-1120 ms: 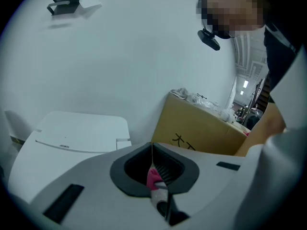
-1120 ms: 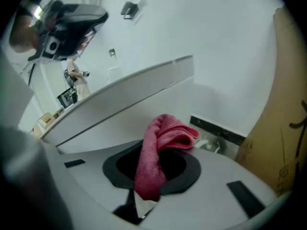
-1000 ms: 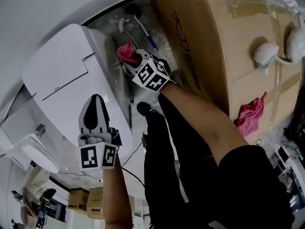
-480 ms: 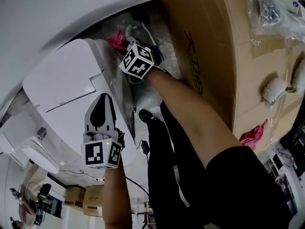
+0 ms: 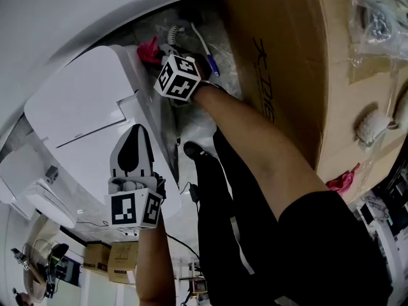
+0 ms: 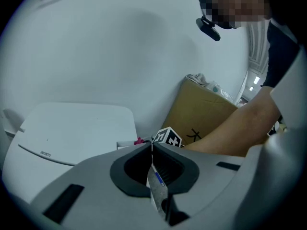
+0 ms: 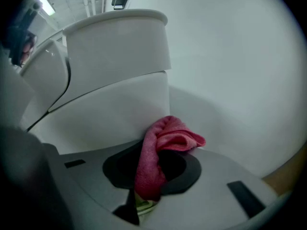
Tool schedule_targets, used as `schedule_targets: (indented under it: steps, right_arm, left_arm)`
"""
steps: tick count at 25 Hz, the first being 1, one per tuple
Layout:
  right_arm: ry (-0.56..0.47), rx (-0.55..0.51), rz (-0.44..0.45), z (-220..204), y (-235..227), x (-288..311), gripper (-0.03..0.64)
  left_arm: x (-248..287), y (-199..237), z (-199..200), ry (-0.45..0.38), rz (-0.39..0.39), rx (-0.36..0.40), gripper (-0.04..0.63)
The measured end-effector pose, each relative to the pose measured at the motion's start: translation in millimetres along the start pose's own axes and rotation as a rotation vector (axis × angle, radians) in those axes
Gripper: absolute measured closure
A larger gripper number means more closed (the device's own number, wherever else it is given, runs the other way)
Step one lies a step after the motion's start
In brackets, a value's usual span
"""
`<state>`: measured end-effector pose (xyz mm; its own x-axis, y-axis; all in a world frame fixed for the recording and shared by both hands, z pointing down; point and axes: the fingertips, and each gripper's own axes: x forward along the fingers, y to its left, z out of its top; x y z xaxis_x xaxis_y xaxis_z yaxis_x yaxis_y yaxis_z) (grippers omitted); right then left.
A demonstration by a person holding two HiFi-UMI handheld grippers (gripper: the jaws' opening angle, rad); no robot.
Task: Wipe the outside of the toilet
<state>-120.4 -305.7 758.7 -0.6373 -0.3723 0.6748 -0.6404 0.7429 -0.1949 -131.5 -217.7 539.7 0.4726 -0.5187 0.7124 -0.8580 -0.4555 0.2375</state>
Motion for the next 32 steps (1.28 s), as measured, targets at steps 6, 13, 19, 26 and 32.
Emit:
schedule_targets:
  steps: [6,13,19,26,32]
  right_arm:
    - [0.028,0.004,0.036,-15.9,27.0,-8.2,0.525]
    - [0.065,0.057,0.082,-63.4,113.6,-27.5,0.526]
    - [0.082,0.058,0.130,-106.8,193.6,-34.6,0.526]
    - [0.101,0.044,0.170,-148.7,272.1,-56.2,0.526]
    - [0.151,0.014,0.261,-189.8,355.2,-68.2,0.526]
  left_arm:
    - [-3.6,-0.5,-5.0,-0.006,-0.017,0.000,0.575]
    - [-24.3,-4.8,-9.7,-0.035,-0.032,0.016,0.575]
    - [-46.5,-13.6,-30.9,-0.052,-0.080,0.058,0.575]
    - [-74.9,-34.8,-69.4,-0.044,-0.111,0.071,0.575]
    - [-93.3,-39.9,-92.8,-0.039,-0.143,0.111,0.575]
